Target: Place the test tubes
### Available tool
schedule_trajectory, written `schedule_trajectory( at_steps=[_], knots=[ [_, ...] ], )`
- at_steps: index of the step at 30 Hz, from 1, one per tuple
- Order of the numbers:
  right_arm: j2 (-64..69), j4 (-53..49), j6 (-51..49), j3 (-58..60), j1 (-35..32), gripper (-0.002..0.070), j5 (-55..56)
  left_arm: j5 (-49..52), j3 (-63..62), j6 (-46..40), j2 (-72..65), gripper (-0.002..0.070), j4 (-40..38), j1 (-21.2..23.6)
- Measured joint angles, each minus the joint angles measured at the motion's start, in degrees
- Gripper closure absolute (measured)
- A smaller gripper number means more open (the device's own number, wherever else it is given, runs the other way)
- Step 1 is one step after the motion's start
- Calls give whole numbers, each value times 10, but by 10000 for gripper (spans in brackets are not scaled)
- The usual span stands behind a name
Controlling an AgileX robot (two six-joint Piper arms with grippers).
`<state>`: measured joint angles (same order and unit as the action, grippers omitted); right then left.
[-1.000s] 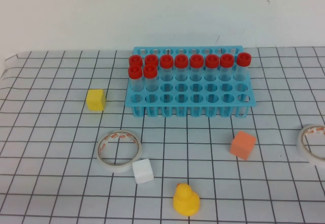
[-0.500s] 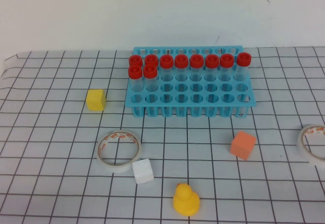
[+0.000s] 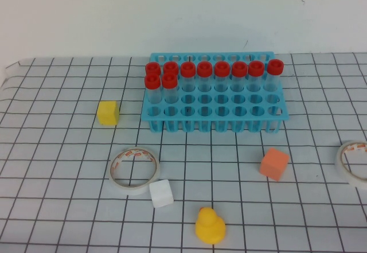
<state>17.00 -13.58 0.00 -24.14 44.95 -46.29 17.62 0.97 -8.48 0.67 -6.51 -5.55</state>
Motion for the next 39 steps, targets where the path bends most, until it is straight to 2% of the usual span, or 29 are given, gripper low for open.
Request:
schedule_trajectory(
  at_steps=[34,39],
  knots=[
    [0,0,0,0,0,676,0,2,0,12,0,675,8,0],
    [-1,-30,0,0,-1,676,19,2,0,12,0,675,8,0]
  ],
)
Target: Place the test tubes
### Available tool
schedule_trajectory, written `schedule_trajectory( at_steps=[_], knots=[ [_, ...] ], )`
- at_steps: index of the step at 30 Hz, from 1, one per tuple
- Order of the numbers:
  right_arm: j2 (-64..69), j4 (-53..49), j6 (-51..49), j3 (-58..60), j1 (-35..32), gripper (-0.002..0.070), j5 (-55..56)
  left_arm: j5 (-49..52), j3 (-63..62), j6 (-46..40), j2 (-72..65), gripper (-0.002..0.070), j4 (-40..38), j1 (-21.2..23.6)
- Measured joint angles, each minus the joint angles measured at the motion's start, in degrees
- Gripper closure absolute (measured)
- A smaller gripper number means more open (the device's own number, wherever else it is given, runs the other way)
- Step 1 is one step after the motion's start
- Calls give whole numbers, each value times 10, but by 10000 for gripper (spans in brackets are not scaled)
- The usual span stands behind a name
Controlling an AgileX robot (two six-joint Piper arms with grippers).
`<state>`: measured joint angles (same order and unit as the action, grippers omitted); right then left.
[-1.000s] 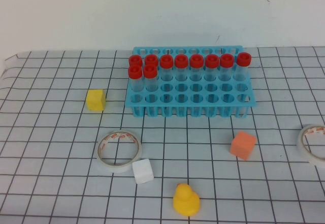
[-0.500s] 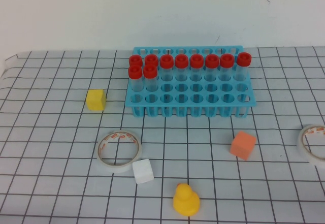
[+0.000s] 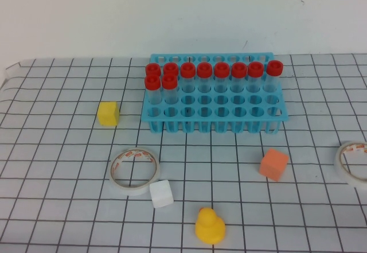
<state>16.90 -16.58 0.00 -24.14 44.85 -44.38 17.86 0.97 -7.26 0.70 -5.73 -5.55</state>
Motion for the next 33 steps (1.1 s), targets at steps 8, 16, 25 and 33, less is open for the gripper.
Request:
schedule_trajectory(
  at_steps=[8,16,25,33],
  knots=[
    [-5,-25,0,0,-102,676,56,0,0,0,0,675,0,0],
    [-6,-25,0,45,-302,676,174,0,0,0,0,676,0,0],
    [-88,-13,0,148,-402,676,234,0,0,0,1,676,0,0],
    [-160,46,40,238,-431,676,244,0,0,0,1,676,0,0]
  ],
)
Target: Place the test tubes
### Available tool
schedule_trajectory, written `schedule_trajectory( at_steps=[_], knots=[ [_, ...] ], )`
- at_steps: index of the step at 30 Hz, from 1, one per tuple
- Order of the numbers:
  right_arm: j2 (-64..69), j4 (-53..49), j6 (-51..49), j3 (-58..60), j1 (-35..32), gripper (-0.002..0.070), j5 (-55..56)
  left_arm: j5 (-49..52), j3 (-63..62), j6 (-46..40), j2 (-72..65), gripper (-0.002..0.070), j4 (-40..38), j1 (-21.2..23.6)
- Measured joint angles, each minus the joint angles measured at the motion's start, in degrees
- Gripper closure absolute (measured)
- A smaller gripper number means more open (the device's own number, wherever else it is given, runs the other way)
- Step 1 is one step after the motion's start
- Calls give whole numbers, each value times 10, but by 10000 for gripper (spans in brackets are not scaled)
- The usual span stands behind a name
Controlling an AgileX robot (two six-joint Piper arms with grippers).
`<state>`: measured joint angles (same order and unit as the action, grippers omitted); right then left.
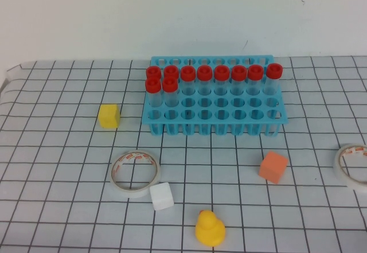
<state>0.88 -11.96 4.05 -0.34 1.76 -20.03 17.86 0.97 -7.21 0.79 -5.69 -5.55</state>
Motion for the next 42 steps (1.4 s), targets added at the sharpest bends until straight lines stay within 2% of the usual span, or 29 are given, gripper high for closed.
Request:
schedule_trajectory(
  at_steps=[10,17,25,42],
  knots=[
    [-16,25,6,13,-3,676,2,1,0,0,0,676,0,0],
    [-16,27,-58,13,-4,676,2,1,0,0,0,676,0,0],
    [-16,27,-66,13,-47,676,2,1,0,0,0,676,0,0],
    [-16,28,-66,13,-19,678,2,1,0,0,0,676,0,0]
  ],
)
